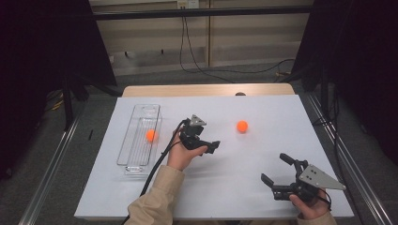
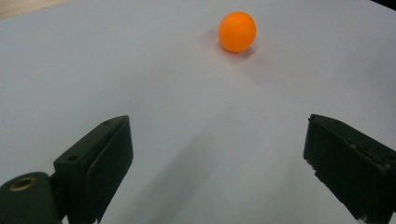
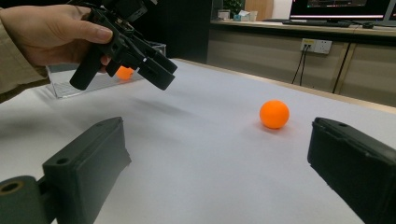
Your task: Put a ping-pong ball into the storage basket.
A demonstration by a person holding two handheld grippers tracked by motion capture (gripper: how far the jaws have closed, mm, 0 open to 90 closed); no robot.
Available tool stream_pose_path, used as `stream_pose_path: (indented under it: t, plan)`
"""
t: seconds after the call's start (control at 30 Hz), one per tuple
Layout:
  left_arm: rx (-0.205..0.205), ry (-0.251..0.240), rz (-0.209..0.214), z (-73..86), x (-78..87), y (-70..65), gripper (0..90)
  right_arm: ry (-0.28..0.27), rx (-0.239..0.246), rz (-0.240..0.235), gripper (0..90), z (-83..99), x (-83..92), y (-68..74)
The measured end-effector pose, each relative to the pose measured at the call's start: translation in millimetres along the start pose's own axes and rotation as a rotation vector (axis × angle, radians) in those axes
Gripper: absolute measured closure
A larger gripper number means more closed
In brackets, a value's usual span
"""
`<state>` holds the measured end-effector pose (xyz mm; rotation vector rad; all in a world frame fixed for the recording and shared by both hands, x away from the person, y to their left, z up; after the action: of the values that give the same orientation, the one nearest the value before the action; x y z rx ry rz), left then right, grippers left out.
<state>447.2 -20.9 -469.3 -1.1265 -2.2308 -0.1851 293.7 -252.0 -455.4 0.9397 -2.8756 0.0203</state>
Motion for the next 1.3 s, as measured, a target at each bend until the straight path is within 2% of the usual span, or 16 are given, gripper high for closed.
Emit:
stream_pose_path:
  t: [1.1, 1.3]
  plan:
    - [-0.024, 0.004, 0.019, -1.2, -18.3, -13.3, 8.2, 0.003, 0.009, -0.01, 4.1, 0.0, -2.5, 0.7]
    - [-0.026, -0.008, 0.02, -4.1, -20.5, -15.7, 8.2, 0.003, 0.008, -0.009, 4.0, 0.4, -2.5, 0.9]
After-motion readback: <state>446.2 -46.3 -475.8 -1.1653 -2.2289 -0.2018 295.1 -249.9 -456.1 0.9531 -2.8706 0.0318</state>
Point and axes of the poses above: each handheld gripper's, and its own axes: x roughly backward along the jaws, z roughly out of its underside, y roughly to its left, the point moved 7 cm from there along -x, roughly forward along the jaws, and after that the axes turned 4 degrees about -y, right-handed, at the moved point
